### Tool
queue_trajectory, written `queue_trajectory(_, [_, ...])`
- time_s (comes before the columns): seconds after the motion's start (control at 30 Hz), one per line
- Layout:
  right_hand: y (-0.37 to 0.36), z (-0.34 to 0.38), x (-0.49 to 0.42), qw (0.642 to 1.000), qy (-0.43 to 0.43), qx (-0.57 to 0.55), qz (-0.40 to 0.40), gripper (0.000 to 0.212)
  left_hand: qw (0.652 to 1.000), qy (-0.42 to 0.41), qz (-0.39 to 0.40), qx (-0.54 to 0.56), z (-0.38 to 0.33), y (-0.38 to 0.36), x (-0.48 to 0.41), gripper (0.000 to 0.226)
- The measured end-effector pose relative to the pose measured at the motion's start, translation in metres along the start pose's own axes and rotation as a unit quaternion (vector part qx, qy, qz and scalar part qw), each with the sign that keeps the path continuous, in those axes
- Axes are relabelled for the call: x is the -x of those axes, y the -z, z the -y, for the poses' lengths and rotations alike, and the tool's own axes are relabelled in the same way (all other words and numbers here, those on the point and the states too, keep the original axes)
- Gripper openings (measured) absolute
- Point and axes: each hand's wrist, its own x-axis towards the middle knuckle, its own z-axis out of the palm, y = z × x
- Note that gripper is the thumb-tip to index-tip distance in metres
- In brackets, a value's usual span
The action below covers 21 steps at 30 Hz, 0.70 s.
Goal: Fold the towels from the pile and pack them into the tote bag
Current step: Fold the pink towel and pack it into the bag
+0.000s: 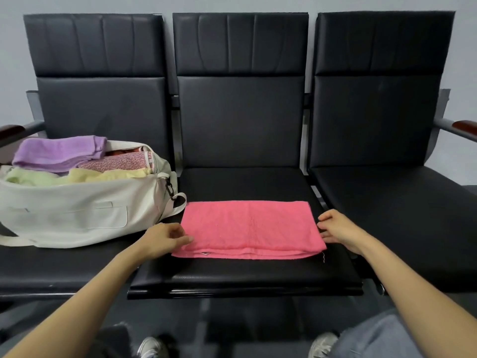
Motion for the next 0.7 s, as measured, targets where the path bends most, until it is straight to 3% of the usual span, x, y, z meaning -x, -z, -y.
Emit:
queue_trajectory(0.17, [-0.013, 0.004, -0.006, 0.988, -0.057, 0.135, 0.039, 0.029, 0.993, -0.102, -0.048, -0.027, -0.018, -0.018, -0.012, 0.013])
queue_trajectory(0.27, [-0.018, 0.012, -0.005, 0.993, -0.06, 0.095, 0.048, 0.032, 0.991, -0.126, -0.026, -0.043, -0.032, -0.026, -0.017, 0.015])
queue_trajectory(0.43, [-0.01, 0.024, 0.002, 1.0, 0.01, -0.015, 0.012, 0.032, 0.993, -0.107, 0.01, -0.051, -0.034, -0.031, -0.024, 0.017])
queue_trajectory(0.53, [-0.002, 0.022, 0.008, 0.989, -0.009, 0.145, 0.017, 0.043, 0.993, -0.102, 0.014, -0.05, -0.035, -0.03, -0.026, 0.016])
queue_trajectory(0.6, [0.0, 0.022, 0.012, 0.957, -0.051, 0.287, 0.005, 0.036, 0.994, -0.092, 0.022, -0.045, -0.036, -0.028, -0.025, 0.017])
queue_trajectory(0.7, [0.0, 0.022, 0.015, 0.939, -0.05, 0.339, -0.003, 0.029, 0.999, -0.038, 0.025, 0.011, -0.032, -0.025, -0.028, 0.022])
